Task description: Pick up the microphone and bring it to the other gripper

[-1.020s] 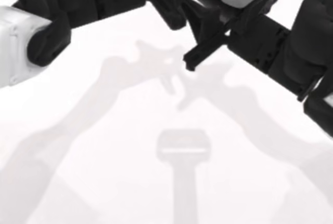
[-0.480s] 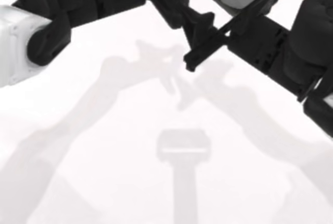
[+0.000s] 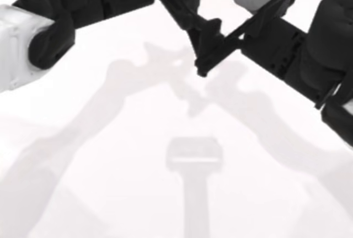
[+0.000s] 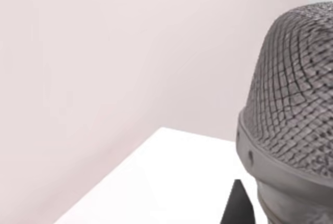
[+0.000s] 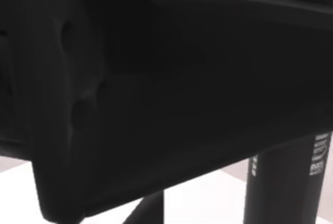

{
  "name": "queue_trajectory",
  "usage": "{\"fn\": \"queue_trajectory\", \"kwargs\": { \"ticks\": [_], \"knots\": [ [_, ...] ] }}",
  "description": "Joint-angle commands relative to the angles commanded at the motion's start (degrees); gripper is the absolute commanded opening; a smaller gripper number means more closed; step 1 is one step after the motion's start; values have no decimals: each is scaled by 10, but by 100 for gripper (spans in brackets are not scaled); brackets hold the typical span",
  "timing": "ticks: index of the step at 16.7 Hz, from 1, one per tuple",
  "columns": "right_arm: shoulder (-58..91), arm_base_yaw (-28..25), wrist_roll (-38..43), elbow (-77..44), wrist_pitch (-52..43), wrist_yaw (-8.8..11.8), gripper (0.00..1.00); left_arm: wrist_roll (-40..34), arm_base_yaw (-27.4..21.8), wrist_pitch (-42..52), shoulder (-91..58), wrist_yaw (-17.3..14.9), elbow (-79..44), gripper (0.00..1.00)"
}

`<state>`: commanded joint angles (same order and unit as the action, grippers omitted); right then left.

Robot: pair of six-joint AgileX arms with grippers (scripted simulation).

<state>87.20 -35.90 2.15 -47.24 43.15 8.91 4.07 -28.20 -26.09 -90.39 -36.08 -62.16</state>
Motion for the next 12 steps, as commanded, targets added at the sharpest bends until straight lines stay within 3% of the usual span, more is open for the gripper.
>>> {"fn": "queue_trajectory", "kwargs": {
  "ticks": [3, 9, 12],
  "knots": [
    [-5, 4, -2, 13, -2, -1, 100, 3, 6, 1, 6, -3, -2, 0],
    [-133, 19, -2, 116, -24, 19, 100, 5, 75, 5, 38, -62, 28, 0],
    [-160, 22, -2, 140, -28, 25, 100, 6, 92, 7, 46, -77, 36, 0]
  ]
}}
